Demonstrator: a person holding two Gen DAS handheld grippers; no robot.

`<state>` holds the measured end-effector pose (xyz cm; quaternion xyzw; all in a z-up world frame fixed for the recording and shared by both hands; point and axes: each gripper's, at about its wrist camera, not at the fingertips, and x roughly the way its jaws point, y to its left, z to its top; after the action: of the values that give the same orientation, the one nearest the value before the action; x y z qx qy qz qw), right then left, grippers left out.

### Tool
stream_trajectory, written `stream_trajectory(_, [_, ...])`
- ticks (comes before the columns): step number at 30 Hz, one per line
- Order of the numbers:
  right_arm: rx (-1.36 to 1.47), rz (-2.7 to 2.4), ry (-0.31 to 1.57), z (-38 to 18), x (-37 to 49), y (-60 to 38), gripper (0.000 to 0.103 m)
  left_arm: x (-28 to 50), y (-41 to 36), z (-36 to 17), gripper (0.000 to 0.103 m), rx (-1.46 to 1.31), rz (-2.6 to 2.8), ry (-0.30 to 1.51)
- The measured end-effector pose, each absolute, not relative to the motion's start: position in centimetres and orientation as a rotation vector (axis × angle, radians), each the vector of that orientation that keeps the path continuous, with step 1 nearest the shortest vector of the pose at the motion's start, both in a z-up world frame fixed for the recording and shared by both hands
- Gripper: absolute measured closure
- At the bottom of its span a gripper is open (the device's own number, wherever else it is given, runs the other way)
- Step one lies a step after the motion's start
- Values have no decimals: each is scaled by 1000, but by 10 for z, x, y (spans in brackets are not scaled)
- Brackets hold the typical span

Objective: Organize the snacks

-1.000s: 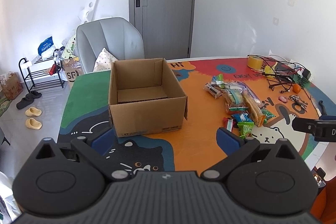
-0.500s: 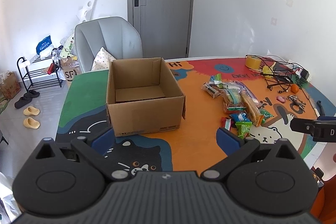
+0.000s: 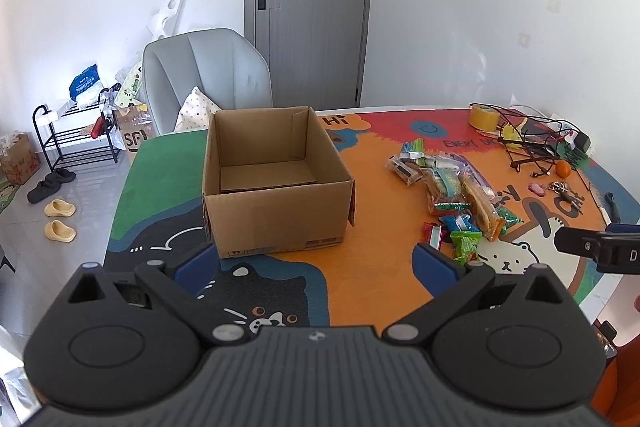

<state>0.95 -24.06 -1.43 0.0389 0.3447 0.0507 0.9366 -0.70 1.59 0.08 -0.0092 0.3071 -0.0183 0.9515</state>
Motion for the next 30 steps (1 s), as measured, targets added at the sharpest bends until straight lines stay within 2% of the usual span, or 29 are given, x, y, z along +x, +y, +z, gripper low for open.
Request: stream_trajectory(30, [122,80,723,-63,46,-277,0,44,-22,-39,1,-100,-94,620])
